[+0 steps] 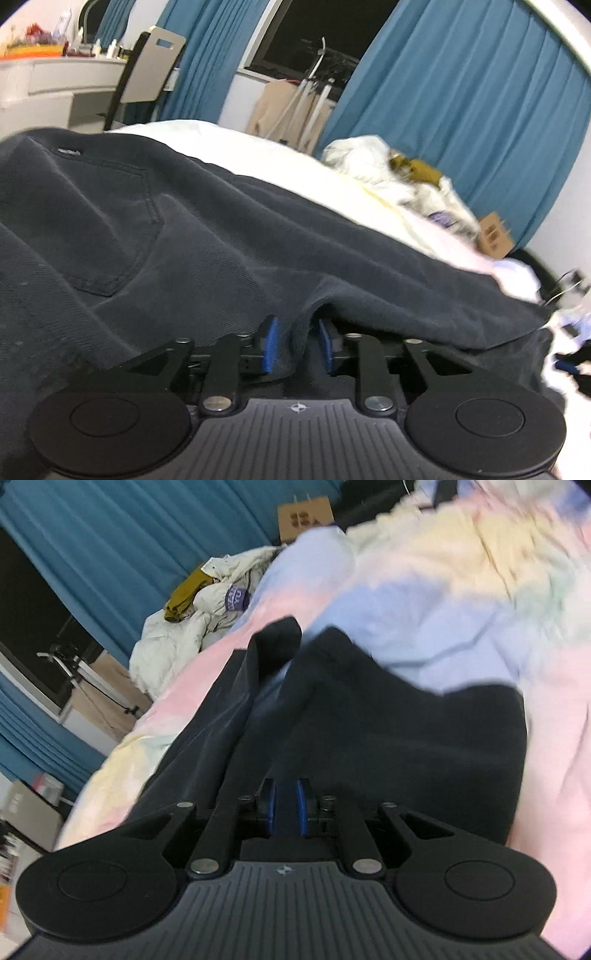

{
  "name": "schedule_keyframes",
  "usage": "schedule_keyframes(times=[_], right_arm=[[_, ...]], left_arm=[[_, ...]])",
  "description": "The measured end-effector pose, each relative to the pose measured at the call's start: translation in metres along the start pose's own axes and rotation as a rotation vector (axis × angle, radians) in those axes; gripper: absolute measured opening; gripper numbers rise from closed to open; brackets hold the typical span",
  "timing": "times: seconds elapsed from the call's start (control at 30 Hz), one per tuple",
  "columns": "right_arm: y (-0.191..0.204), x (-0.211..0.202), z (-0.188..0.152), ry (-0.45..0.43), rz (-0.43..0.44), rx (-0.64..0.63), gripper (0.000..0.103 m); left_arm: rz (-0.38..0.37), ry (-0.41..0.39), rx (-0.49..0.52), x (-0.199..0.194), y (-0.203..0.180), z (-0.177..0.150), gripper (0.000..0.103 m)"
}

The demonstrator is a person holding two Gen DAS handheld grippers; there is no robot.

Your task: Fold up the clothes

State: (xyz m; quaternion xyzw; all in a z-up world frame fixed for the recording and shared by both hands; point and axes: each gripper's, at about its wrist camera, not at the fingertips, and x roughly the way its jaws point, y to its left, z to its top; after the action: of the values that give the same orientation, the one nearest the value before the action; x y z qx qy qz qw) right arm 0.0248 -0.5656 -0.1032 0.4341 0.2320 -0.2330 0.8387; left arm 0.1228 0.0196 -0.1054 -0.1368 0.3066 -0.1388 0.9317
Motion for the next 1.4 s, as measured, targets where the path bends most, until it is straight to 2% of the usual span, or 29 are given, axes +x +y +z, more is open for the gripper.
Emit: schedule_keyframes(times=[0.1, 0.2, 0.27, 0.3, 0.37, 0.4, 0.53, 0.7, 0.77, 0.83, 0.9, 1.03, 1.1, 1.23, 1.3, 1.4], right_arm=[[0.002, -0.010, -0.001, 0.008, 0.038, -0.006, 0.014], [0.009, -0.017, -0.002, 0.008, 0.014, -0.066, 0.014], [0.009, -0.017, -0.003, 0.028, 0.002, -0.077, 0.015], [0.008, -0.017, -0.004, 0.041, 0.004, -0.072, 0.016], [0.009, -0.017, -0.007, 0.058, 0.011, -0.077, 0.022], [0.011, -0.018, -0.008, 0.061, 0.015, -0.087, 0.024], [0.014, -0.018, -0.010, 0.072, 0.037, -0.110, 0.027], [0.010, -0.021, -0.008, 0.071, 0.057, -0.088, 0.029], [0.006, -0.024, -0.005, 0.063, 0.048, -0.072, 0.036], [0.000, -0.028, -0.002, 0.042, 0.035, -0.042, 0.043], [-0.008, -0.034, 0.003, 0.008, 0.024, 0.000, 0.044], [-0.028, -0.051, 0.013, -0.089, 0.001, 0.104, 0.045], [-0.038, -0.060, 0.018, -0.144, -0.029, 0.144, 0.050], [-0.066, -0.073, 0.026, -0.230, -0.116, 0.251, 0.068], [-0.083, -0.075, 0.027, -0.252, -0.160, 0.315, 0.071], [-0.107, -0.070, 0.027, -0.225, -0.199, 0.396, 0.074]], left_arm=[[0.029, 0.008, 0.031, -0.009, -0.008, -0.004, 0.042], [0.068, -0.003, 0.052, -0.022, -0.014, -0.009, 0.053], [0.095, -0.005, 0.060, -0.031, -0.017, -0.012, 0.068], [0.104, -0.005, 0.060, -0.036, -0.016, -0.013, 0.070], [0.129, -0.005, 0.041, -0.050, -0.012, -0.014, 0.080], [0.146, -0.005, 0.023, -0.057, -0.009, -0.014, 0.082], [0.192, -0.044, -0.125, -0.099, 0.020, -0.017, 0.084], [0.233, -0.167, -0.352, -0.160, 0.059, -0.008, 0.092], [0.259, -0.218, -0.439, -0.183, 0.075, -0.007, 0.098], [0.277, -0.250, -0.541, -0.205, 0.095, -0.007, 0.100], [0.279, -0.269, -0.627, -0.225, 0.114, -0.008, 0.101], [0.301, -0.231, -0.785, -0.244, 0.149, -0.017, 0.102], [0.329, -0.198, -0.875, -0.248, 0.167, -0.024, 0.102], [0.376, -0.147, -0.989, -0.248, 0.197, -0.032, 0.101], [0.357, -0.137, -1.026, -0.245, 0.209, -0.034, 0.100], [0.335, -0.145, -1.056, -0.240, 0.219, -0.039, 0.096]])
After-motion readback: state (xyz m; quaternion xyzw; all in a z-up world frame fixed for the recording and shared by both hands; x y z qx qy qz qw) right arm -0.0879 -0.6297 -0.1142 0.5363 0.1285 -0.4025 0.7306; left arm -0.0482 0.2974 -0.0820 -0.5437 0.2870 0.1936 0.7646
